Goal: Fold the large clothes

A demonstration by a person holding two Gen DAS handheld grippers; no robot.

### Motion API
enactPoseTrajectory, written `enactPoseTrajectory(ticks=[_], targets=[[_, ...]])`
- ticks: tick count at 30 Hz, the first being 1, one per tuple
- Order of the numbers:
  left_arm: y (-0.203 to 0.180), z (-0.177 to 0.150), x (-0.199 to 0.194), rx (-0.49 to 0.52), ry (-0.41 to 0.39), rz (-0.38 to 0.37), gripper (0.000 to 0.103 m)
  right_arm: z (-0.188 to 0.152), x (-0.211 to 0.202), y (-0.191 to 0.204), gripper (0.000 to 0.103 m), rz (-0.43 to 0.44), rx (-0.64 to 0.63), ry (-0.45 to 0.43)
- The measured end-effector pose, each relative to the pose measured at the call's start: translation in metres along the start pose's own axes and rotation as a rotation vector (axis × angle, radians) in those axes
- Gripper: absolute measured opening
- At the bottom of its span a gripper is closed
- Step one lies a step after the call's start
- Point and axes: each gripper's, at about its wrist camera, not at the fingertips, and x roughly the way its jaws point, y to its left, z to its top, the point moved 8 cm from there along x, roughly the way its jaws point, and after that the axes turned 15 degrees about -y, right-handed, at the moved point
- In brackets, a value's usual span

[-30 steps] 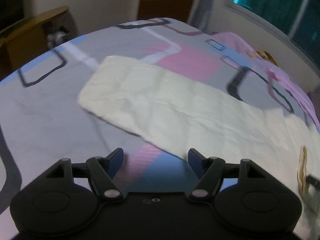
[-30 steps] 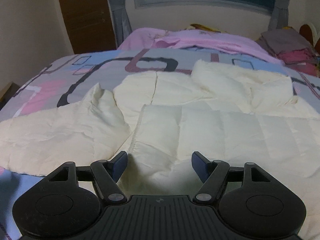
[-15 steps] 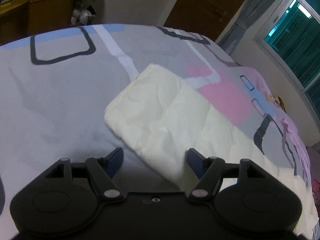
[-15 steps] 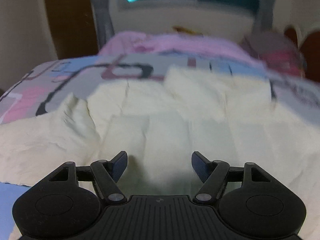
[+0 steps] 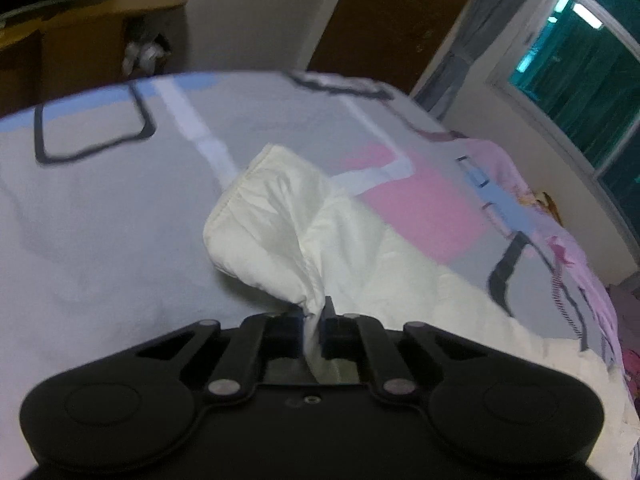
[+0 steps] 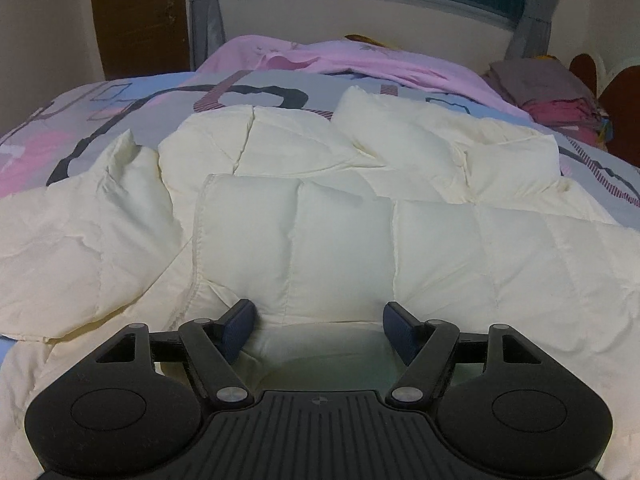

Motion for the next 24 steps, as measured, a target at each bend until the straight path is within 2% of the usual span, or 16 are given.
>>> enactPoseTrajectory(ticks=[7, 14, 19, 24], targets=[[-0.052, 0.022, -0.038, 0.101, -0.082, -0.132, 0.006, 0.002, 0.0, 0.002, 0.071, 0.005, 0.001, 0.011], [-0.147, 0.016, -0.082, 0.232, -0.122, -0.343, 0.006, 0.016, -0.018, -0.014, 0.071, 0.029, 0.077, -0.005], [-0.231, -0.022, -0.111, 0.341, -0.094, -0.528, 0.006, 0.025, -0.045, -0.042, 0.071, 0.027, 0.114, -0.043], [-0.315, -0.097, -0.134, 0.471, -0.015, -0.698, 0.006, 0.026, -0.075, -0.093, 0.071, -0.007, 0.183, -0.068]])
